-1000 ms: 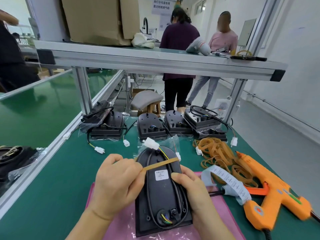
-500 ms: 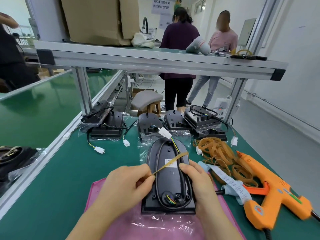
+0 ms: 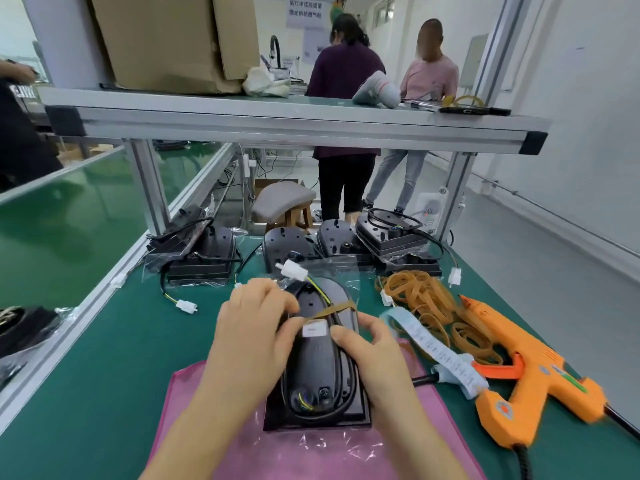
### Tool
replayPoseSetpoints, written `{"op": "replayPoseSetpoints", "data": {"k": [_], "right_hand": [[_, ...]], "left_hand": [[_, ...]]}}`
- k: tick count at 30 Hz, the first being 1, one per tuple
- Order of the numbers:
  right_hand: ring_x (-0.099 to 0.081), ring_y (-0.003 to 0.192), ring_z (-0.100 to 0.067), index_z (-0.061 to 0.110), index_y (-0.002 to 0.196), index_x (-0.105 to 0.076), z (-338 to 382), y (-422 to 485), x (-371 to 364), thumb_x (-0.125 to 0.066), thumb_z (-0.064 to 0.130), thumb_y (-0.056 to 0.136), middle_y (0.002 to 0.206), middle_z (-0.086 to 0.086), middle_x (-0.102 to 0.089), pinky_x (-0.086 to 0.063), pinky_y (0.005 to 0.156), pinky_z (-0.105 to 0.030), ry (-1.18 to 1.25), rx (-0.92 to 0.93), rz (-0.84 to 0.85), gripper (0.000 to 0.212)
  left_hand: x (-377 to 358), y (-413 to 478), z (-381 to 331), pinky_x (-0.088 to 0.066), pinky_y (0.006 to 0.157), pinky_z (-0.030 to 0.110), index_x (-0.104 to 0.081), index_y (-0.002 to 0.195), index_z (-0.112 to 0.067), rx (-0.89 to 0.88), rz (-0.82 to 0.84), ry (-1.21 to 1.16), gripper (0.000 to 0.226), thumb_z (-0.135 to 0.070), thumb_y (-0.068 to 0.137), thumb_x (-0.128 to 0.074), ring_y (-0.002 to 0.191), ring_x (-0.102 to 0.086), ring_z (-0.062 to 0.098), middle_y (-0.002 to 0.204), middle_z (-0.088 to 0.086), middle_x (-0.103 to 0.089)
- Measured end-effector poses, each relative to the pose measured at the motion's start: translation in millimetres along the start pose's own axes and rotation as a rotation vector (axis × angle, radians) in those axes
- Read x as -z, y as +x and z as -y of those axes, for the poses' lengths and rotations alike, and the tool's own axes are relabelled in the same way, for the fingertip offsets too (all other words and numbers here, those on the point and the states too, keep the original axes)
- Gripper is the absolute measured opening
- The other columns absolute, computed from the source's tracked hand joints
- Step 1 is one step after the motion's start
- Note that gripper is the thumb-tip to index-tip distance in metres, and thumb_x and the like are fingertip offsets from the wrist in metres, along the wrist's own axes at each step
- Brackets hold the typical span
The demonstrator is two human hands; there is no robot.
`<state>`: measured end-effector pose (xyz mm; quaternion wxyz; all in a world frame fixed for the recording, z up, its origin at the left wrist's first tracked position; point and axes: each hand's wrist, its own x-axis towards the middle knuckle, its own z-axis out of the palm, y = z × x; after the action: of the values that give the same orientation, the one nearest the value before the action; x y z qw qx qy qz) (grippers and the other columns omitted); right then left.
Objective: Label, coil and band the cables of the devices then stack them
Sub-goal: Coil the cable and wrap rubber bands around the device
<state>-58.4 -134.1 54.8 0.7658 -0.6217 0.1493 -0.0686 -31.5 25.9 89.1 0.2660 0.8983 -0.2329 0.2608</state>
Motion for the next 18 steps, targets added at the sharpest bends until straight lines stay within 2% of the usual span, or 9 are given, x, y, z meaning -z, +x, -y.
{"op": "replayPoseSetpoints", "data": {"k": [2,4,6,8,10,13,16,18], "right_hand": [[-0.071,0.068,-0.013,0.019,0.113,-0.056,-4,0,-2,-0.074,0.014,0.077,0.073,0.004,-0.074,-0.055,0.057,-0.025,-0.051,0.014,-0.010,0.040],[-0.067,0.058,-0.002,0.021,0.108,-0.056,-10,-1,-4,-0.075,0.012,0.077,0.061,0.013,-0.070,-0.049,0.051,-0.015,-0.068,0.037,-0.007,0.037],[-0.062,0.054,0.007,0.024,0.104,-0.056,-14,-1,-5,-0.076,0.012,0.076,0.058,0.013,-0.067,-0.044,0.048,-0.008,-0.092,0.069,-0.027,0.037],[-0.062,0.056,0.006,0.025,0.104,-0.056,-16,1,-3,-0.077,0.014,0.075,0.064,0.012,-0.067,-0.045,0.051,-0.008,-0.122,0.095,-0.040,0.038],[-0.064,0.060,0.003,0.029,0.103,-0.055,-17,1,-3,-0.078,0.017,0.075,0.067,0.010,-0.069,-0.047,0.055,-0.013,-0.156,0.110,-0.038,0.038],[-0.067,0.066,-0.002,0.033,0.099,-0.054,-17,2,-3,-0.078,0.022,0.075,0.072,0.009,-0.071,-0.048,0.059,-0.016,-0.196,0.129,-0.025,0.036],[-0.069,0.069,-0.003,0.033,0.100,-0.053,-17,3,-1,-0.078,0.024,0.074,0.075,0.007,-0.073,-0.049,0.062,-0.017,-0.208,0.136,-0.034,0.037],[-0.069,0.069,-0.005,0.033,0.102,-0.053,-18,4,-1,-0.079,0.024,0.074,0.073,0.009,-0.073,-0.051,0.062,-0.020,-0.210,0.128,-0.029,0.039]], "left_hand": [[-6,7,-4,-0.049,0.071,0.044,-0.069,0.084,-0.013,-0.081,0.057,0.042,0.011,-0.022,0.078,-0.070,0.083,-0.056,0.031,0.087,0.004,-0.059],[-11,14,-8,-0.048,0.075,0.040,-0.069,0.086,-0.016,-0.102,0.130,0.139,0.011,-0.023,0.079,-0.075,0.087,-0.054,0.027,0.087,0.002,-0.059],[-16,19,-7,-0.044,0.081,0.034,-0.067,0.091,-0.023,-0.065,0.220,0.249,0.013,-0.034,0.087,-0.064,0.095,-0.050,0.022,0.093,-0.003,-0.057],[-19,21,-3,-0.040,0.085,0.030,-0.064,0.097,-0.027,-0.049,0.289,0.316,0.019,-0.040,0.093,-0.052,0.101,-0.046,0.018,0.098,-0.005,-0.055],[-19,22,-1,-0.040,0.086,0.029,-0.061,0.095,-0.026,-0.055,0.310,0.281,0.017,-0.037,0.095,-0.048,0.101,-0.045,0.017,0.097,-0.007,-0.054],[-16,20,-1,-0.041,0.080,0.032,-0.052,0.082,-0.024,-0.035,0.291,0.105,0.011,-0.025,0.093,-0.050,0.090,-0.043,0.017,0.084,-0.008,-0.050],[-13,18,2,-0.041,0.074,0.037,-0.045,0.077,-0.022,-0.039,0.299,0.016,0.018,-0.018,0.093,-0.051,0.083,-0.041,0.020,0.075,-0.008,-0.045],[-12,15,2,-0.041,0.072,0.040,-0.045,0.075,-0.022,-0.010,0.243,0.022,0.019,-0.017,0.092,-0.053,0.080,-0.042,0.021,0.070,-0.009,-0.041]]}}
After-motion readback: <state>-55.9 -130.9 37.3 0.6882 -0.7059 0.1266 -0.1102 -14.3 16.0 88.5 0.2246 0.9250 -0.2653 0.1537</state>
